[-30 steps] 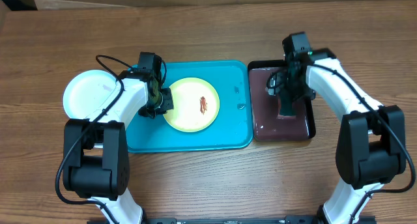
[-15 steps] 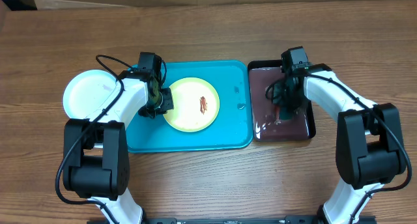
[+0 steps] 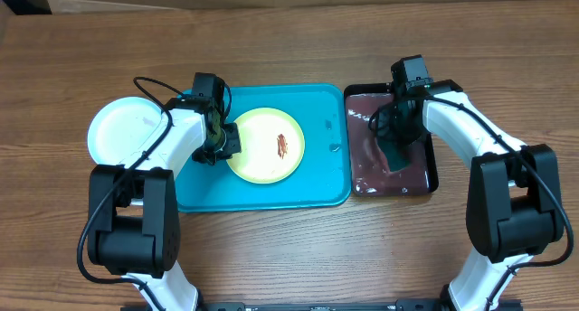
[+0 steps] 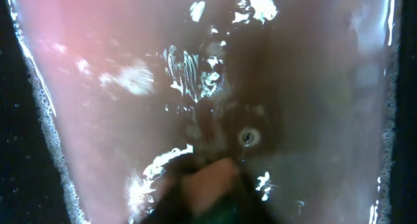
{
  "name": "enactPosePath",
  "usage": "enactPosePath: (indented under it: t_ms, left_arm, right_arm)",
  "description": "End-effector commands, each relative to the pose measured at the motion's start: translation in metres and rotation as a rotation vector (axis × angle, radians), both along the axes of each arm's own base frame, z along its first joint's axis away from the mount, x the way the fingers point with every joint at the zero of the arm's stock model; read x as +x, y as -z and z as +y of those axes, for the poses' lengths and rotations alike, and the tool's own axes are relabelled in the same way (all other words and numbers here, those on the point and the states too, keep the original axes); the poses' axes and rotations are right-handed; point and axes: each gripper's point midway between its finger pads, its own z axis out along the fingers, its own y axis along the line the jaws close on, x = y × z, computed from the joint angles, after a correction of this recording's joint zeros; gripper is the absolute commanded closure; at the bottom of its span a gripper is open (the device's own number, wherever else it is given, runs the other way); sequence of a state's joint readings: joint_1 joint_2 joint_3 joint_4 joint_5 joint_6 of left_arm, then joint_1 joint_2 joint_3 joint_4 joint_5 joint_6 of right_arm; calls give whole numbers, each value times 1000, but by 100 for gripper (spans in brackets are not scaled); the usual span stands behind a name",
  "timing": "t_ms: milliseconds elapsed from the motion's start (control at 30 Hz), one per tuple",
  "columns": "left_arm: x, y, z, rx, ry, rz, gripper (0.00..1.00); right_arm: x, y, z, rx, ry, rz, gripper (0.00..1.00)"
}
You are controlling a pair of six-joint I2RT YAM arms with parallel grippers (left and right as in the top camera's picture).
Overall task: Clean dirty plates on tray and stack at the side
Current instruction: 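Dip and rub the held sponge in the black tray water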
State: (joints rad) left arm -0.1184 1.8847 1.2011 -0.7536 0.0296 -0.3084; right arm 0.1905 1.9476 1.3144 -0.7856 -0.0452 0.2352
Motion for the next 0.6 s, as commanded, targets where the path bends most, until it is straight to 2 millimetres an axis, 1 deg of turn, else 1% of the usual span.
enactPosePath:
  t_ms: [0, 33, 67, 133, 233, 267, 333, 400, 467, 567]
  left_arm:
    - [-8, 8, -1, 6, -4, 33, 92]
    - [-8, 8, -1, 6, -4, 33, 92]
    - [-9, 8, 0, 6, -4, 34, 91]
    - [-9, 8, 0, 6, -4, 34, 91]
    - [-8, 8, -1, 6, -4, 34, 91]
    - [-8, 8, -1, 6, -4, 33, 91]
    - [-8, 8, -1, 6, -5, 33, 91]
    - [-8, 8, -1, 6, -5, 30, 91]
    - [-7, 8, -1, 5, -5, 28, 91]
    - [-7, 8, -1, 5, -5, 27, 90]
  right_arm:
    - [10, -14, 0, 6, -2, -43, 49]
    - [10, -16, 0, 8, -1, -40, 7]
    - [9, -19, -1, 6, 1, -31, 0]
    - [7, -27, -3, 2, 4, -9, 0]
    - [-1, -37, -4, -10, -14, 37, 0]
    - [-11, -37, -6, -19, -31, 75, 1]
    - [-20, -33, -7, -26, -32, 114, 9]
    - [-29, -27, -7, -31, -38, 143, 20]
    - [-37, -20, -6, -38, -61, 164, 29]
    - [-44, -8, -6, -42, -88, 175, 31]
